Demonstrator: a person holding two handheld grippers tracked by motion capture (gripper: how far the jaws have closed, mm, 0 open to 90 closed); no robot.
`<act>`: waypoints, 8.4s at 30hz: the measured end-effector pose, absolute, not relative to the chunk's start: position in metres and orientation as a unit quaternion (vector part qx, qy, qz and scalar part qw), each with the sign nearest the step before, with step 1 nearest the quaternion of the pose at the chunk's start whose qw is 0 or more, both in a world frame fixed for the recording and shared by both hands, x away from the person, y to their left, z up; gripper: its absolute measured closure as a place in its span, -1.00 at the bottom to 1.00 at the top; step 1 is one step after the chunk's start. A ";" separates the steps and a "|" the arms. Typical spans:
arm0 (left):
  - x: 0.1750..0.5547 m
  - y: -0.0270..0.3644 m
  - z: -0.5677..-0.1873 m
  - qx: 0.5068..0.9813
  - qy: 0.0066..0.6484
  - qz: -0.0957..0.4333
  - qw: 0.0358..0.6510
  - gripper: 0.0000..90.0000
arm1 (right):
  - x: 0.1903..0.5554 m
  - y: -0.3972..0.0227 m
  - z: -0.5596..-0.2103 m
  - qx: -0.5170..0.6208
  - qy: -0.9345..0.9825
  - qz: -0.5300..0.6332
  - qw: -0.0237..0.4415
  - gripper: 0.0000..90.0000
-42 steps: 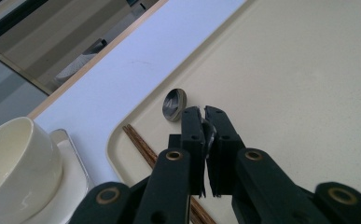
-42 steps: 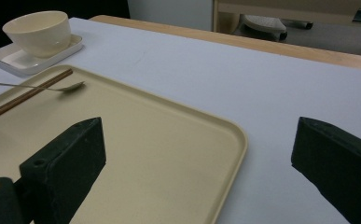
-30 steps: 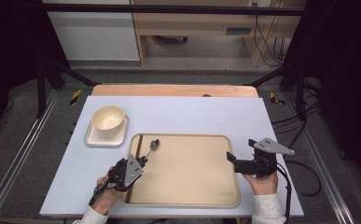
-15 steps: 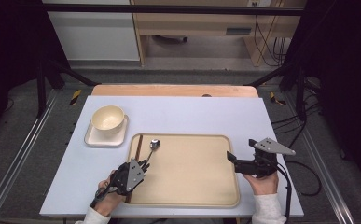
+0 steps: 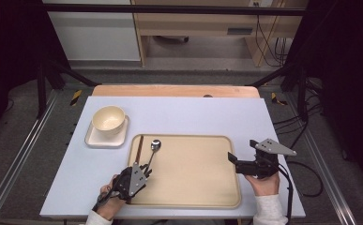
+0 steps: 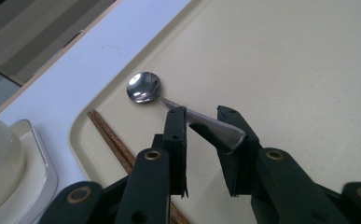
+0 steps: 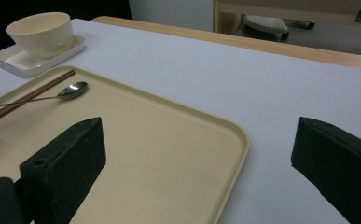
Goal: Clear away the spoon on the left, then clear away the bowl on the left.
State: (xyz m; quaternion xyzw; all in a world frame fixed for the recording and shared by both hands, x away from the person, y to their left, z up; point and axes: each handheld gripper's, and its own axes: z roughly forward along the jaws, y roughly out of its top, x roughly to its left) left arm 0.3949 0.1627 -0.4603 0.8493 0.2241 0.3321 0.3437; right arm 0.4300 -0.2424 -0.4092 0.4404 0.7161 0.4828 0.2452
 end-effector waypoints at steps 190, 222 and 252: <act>0.599 0.345 -0.441 0.659 0.643 0.212 0.328 0.83 | 0.436 -0.244 -0.413 0.455 0.716 0.471 0.242 -0.93; 0.552 0.331 -0.397 0.642 0.575 0.291 0.415 0.82 | 0.434 -0.247 -0.410 0.454 0.712 0.476 0.245 -0.92; 0.503 0.287 -0.374 0.664 0.487 0.291 0.486 0.81 | 0.433 -0.245 -0.411 0.452 0.715 0.474 0.245 -0.92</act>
